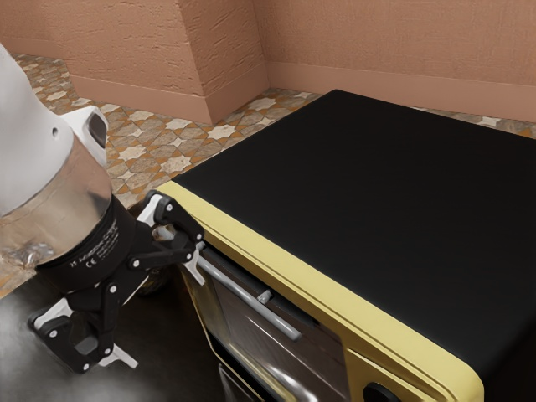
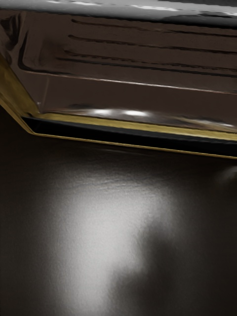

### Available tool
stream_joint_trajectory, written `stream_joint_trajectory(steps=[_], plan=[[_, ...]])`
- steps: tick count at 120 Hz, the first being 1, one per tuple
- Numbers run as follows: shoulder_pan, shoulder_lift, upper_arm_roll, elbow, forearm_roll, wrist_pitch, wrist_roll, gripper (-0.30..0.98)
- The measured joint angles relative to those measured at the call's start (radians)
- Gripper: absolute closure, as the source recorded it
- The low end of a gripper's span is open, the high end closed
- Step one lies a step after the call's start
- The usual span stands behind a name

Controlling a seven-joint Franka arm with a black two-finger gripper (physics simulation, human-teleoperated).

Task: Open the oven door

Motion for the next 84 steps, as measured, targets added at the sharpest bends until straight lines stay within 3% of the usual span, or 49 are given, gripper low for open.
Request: stream_joint_trajectory(steps=[64, 84], plan=[[0.044, 0.068, -0.011, 0.0, 0.047, 0.085, 0.15, 0.0], [0.049, 0.044, -0.013, -0.081, 0.039, 0.135, 0.188, 0.0]])
